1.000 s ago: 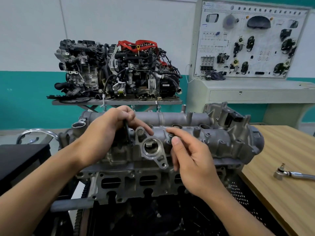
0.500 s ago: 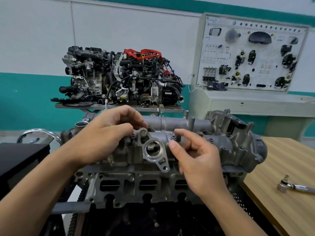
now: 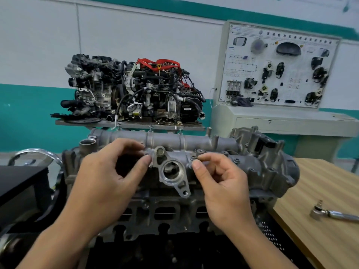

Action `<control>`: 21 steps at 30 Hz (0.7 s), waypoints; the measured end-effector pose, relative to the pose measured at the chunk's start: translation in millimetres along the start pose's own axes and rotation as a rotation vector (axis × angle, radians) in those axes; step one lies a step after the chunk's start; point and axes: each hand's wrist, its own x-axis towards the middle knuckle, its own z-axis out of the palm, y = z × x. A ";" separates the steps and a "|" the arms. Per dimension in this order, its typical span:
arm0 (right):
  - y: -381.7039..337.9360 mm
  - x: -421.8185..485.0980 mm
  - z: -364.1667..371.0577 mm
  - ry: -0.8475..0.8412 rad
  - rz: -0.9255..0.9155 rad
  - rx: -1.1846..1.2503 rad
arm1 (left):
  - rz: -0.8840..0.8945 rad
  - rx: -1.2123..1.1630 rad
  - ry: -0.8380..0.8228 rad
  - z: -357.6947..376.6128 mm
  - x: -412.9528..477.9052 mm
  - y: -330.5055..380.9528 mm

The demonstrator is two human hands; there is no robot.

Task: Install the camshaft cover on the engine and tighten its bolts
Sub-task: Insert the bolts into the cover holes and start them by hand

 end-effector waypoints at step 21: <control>-5.2 2.9 2.6 0.010 0.078 0.048 | -0.015 0.106 -0.125 2.3 8.2 4.5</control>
